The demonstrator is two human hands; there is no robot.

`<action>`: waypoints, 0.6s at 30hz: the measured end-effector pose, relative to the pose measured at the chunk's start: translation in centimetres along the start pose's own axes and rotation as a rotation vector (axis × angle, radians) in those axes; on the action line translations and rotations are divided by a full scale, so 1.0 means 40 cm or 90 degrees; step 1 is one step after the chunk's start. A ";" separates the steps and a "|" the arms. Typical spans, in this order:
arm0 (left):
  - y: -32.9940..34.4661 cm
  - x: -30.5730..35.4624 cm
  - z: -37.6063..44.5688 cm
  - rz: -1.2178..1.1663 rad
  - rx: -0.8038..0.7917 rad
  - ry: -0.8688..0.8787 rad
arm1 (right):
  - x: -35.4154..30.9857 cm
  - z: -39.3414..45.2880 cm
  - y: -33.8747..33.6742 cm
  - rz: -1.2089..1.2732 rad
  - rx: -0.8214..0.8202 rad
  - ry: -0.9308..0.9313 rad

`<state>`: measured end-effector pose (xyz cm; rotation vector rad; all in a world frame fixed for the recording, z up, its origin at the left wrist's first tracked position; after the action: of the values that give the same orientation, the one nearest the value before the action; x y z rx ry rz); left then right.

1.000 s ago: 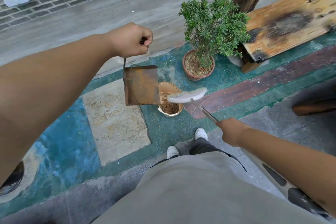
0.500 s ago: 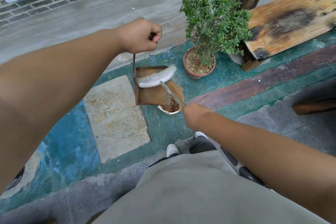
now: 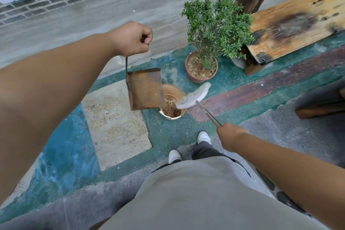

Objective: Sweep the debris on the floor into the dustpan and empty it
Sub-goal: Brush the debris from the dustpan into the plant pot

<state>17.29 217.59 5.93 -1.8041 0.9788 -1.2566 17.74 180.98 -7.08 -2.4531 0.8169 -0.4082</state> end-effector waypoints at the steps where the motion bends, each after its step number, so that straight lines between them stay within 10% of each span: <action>1: -0.004 -0.004 -0.004 -0.001 0.004 -0.005 | 0.004 0.003 0.008 0.015 -0.001 0.007; 18: -0.012 0.138 -0.061 -0.145 0.101 -0.004 | 0.097 -0.081 -0.037 0.983 -0.060 0.101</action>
<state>16.35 212.62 9.26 -1.8304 0.6625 -1.4231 20.05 178.36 -3.16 -1.1987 2.3949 0.0584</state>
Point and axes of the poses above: each hand's wrist, its own z-axis towards the middle knuckle, its own y-axis out of the palm, x = y × z, the point moved 2 cm from there along z, towards the middle knuckle, and after that the axes turned 2 degrees about -x, right-handed, at the moved point
